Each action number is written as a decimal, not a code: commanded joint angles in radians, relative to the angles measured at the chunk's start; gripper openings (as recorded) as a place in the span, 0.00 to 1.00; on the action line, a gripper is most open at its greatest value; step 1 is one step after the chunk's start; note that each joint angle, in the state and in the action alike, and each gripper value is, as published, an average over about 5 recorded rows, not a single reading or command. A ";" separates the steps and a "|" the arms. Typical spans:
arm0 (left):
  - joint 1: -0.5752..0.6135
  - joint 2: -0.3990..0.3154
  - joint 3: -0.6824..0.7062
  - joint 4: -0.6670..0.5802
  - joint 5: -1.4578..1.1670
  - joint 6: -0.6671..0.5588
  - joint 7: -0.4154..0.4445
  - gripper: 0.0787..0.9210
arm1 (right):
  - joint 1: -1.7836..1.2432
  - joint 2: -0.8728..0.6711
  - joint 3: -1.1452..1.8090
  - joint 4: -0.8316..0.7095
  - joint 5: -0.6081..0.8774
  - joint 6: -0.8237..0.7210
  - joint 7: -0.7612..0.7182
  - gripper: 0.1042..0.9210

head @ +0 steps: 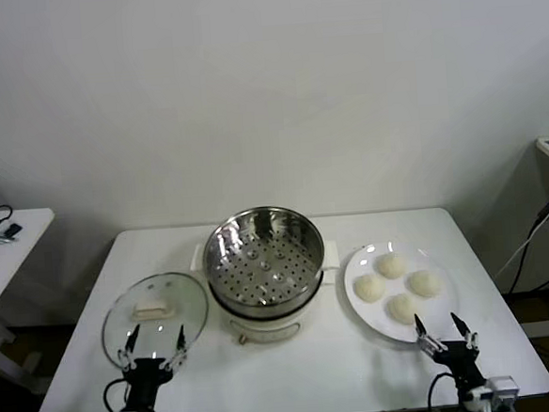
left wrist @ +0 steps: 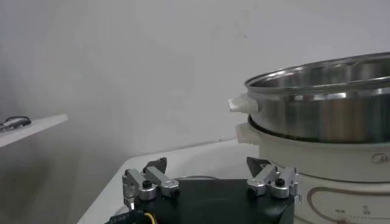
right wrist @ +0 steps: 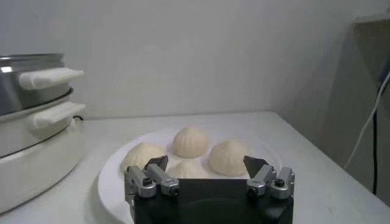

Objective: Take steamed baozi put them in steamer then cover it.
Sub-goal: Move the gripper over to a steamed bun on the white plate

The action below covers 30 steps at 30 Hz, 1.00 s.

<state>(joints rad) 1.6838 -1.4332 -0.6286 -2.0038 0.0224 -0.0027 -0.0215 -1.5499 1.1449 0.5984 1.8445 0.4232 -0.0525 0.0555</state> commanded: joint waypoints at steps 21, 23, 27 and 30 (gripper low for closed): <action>0.007 0.030 -0.007 -0.024 -0.014 -0.012 0.014 0.88 | 0.928 -0.760 -0.615 -0.325 -0.331 -0.260 -0.844 0.88; 0.006 0.029 -0.004 -0.021 -0.009 -0.013 0.017 0.88 | 1.008 -0.792 -0.708 -0.373 -0.409 -0.192 -0.962 0.88; 0.006 0.025 0.003 -0.019 0.004 -0.014 0.023 0.88 | 1.201 -0.811 -0.907 -0.459 -0.500 -0.087 -1.126 0.88; 0.006 0.020 0.009 -0.020 0.015 -0.014 0.026 0.88 | 1.415 -0.792 -1.123 -0.504 -0.489 -0.067 -1.186 0.88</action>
<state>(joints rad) 1.6900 -1.4124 -0.6208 -2.0256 0.0301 -0.0154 0.0028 -0.4400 0.4830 -0.2251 1.4475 0.0674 -0.1988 -0.8386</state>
